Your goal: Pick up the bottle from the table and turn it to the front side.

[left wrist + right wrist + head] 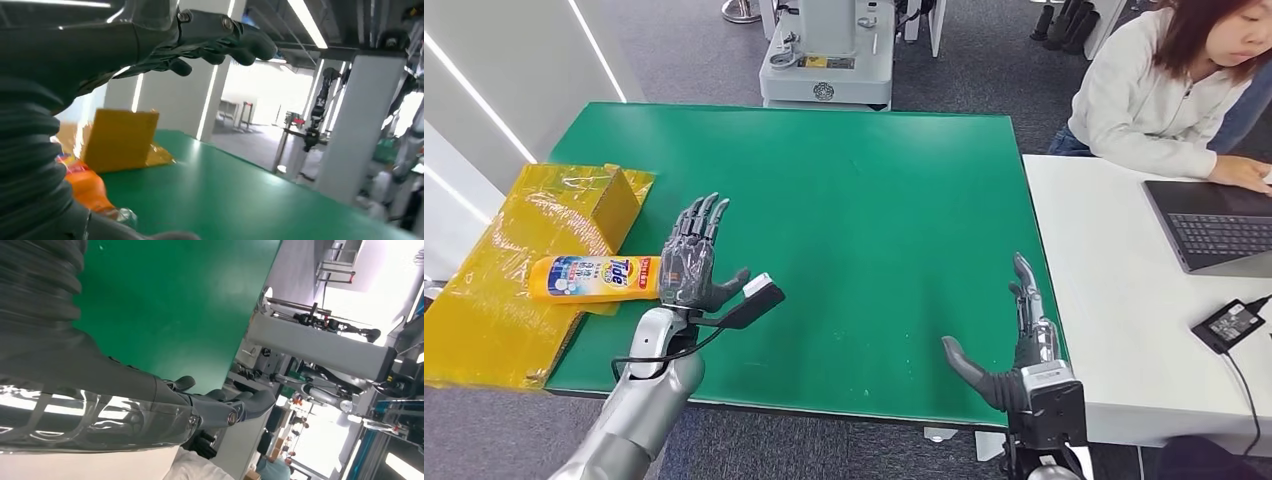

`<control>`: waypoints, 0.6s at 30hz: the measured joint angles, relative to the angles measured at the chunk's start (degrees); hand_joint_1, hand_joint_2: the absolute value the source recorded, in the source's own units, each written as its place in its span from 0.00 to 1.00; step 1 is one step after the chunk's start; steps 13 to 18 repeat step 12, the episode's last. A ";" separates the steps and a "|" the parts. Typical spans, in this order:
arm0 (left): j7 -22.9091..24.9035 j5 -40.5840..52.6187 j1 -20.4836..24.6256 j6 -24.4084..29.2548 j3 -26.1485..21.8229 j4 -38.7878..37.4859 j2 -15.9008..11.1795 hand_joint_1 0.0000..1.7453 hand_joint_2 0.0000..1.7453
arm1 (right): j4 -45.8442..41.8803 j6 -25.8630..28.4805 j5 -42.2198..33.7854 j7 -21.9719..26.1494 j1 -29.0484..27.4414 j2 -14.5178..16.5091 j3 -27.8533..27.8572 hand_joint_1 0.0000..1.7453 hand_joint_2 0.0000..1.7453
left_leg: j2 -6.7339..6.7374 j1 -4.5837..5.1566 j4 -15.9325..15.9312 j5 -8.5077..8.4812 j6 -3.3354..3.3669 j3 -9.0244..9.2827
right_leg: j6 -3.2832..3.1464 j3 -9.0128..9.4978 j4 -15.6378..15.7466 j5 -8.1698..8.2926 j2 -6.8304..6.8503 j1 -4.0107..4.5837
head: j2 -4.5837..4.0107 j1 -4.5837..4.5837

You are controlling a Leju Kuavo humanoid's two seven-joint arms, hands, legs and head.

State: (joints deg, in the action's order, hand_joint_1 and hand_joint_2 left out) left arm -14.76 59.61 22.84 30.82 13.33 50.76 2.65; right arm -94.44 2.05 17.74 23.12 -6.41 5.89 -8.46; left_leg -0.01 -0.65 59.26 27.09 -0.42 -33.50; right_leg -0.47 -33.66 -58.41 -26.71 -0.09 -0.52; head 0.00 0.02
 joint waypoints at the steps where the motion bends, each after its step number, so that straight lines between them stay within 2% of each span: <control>1: -1.26 -3.36 -0.95 -1.86 0.00 2.42 0.56 0.00 1.00 | 0.00 0.01 -0.05 0.18 -0.04 0.04 0.00 0.00 1.00 | -0.01 0.00 0.00 0.00 0.00 0.00 | 0.00 0.00 0.00 0.00 0.01 0.00 | 0.00 0.00; 6: -9.26 -27.92 -6.67 -17.38 0.07 14.45 3.28 0.00 1.00 | 0.07 -0.10 -0.71 2.00 -0.49 0.05 -0.28 0.00 1.00 | 0.00 -0.02 -0.01 0.01 -0.01 0.00 | 0.01 -0.02 -0.01 -0.02 0.00 0.00 | 0.00 0.00; 10: -11.51 -40.46 -10.03 -23.73 0.26 19.95 4.83 0.00 1.00 | 0.06 -0.18 -1.56 2.82 -0.97 0.06 -1.21 0.00 1.00 | 0.01 -0.02 -0.01 0.02 -0.02 -0.01 | 0.01 -0.02 -0.01 -0.02 0.00 0.00 | 0.00 0.00; 12: -11.95 -43.78 -11.10 -25.53 0.49 21.32 5.33 0.00 1.00 | 0.05 -0.22 -1.83 2.96 -1.03 0.10 -1.67 0.00 1.00 | 0.00 -0.02 -0.01 0.01 -0.02 -0.01 | 0.02 -0.02 -0.01 -0.03 0.00 0.00 | 0.00 0.00; 18: -11.95 -43.78 -11.10 -25.53 0.49 21.32 5.33 0.00 1.00 | 0.05 -0.22 -1.83 2.96 -1.03 0.10 -1.67 0.00 1.00 | 0.00 -0.02 -0.01 0.01 -0.02 -0.01 | 0.02 -0.02 -0.01 -0.03 0.00 0.00 | 0.00 0.00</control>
